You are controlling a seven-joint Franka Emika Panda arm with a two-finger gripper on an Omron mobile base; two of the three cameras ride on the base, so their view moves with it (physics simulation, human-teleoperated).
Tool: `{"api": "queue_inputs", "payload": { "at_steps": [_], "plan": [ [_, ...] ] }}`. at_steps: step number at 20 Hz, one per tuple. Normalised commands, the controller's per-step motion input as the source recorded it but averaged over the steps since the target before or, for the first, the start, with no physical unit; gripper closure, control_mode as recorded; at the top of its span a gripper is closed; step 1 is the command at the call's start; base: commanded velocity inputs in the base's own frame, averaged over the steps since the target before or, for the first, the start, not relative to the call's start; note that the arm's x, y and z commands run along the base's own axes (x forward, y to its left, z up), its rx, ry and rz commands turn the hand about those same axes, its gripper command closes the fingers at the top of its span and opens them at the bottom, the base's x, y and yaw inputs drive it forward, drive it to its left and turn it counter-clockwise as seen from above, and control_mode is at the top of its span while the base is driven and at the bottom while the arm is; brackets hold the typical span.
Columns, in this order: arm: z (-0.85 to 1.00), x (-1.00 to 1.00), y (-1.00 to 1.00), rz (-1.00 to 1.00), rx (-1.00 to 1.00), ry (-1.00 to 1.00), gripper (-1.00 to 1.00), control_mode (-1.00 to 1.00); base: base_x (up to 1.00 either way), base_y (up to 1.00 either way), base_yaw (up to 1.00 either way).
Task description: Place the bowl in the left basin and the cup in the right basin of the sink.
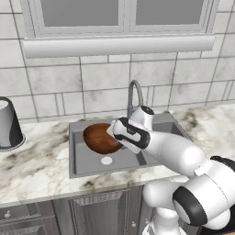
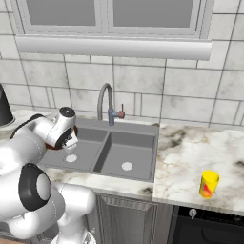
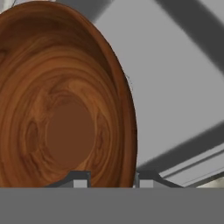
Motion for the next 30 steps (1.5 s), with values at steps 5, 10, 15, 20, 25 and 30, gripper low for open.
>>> {"api": "queue_inputs", "payload": {
  "at_steps": [5,10,15,20,25,30],
  "plan": [
    [-0.11,0.01,-0.04,-0.06,0.00,0.03,1.00,-1.00,0.00,0.00,0.00],
    [-0.18,0.06,-0.13,-0.02,0.00,0.00,1.00,-1.00,0.00,0.00,0.00],
    [-0.16,0.20,-0.02,-0.01,0.00,0.01,1.00,-1.00,0.00,0.00,0.00],
    [-0.20,0.24,0.00,-0.02,0.00,0.02,1.00,-1.00,0.00,0.00,0.00],
    [-0.12,0.13,0.00,-0.03,0.00,0.05,1.00,-1.00,0.00,0.00,0.00],
    [-0.17,0.14,0.00,-0.03,0.00,0.05,1.00,-1.00,0.00,0.00,0.00]
  ]
}}
